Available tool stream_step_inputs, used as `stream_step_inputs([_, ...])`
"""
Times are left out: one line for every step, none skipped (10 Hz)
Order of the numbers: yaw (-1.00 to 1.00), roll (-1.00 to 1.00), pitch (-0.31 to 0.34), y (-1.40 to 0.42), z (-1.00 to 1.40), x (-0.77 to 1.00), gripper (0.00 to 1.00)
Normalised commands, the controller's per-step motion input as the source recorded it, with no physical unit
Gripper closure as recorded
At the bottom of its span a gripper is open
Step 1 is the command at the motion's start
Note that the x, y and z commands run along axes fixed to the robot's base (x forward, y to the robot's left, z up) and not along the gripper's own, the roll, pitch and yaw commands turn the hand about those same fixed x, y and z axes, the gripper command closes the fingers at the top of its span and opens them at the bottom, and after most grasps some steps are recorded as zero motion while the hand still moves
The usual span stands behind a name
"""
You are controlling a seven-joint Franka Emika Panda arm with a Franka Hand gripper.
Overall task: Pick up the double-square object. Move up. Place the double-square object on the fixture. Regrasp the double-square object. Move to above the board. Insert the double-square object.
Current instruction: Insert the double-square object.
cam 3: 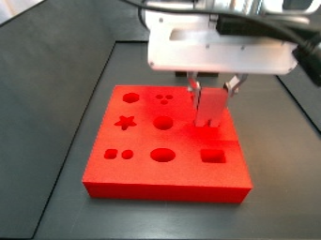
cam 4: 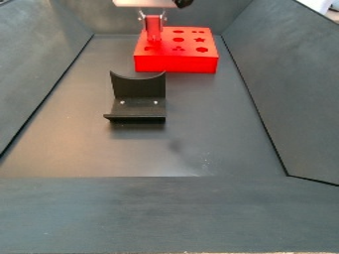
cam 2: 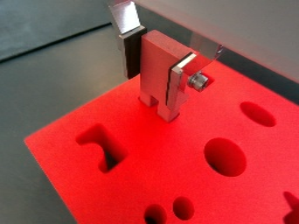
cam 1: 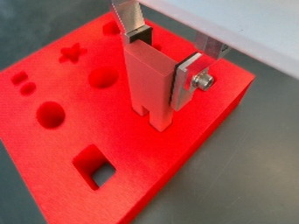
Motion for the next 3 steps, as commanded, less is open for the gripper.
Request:
stream_step_inputs([0.0,-0.03,-0.059,0.0,-0.05,-0.02,1.0])
stream_step_inputs([0.0,0.0,-0.02,0.0,0.0,-0.01,1.0])
stream_step_inputs([0.0,0.0,0.0,0.0,0.0,0.0,1.0])
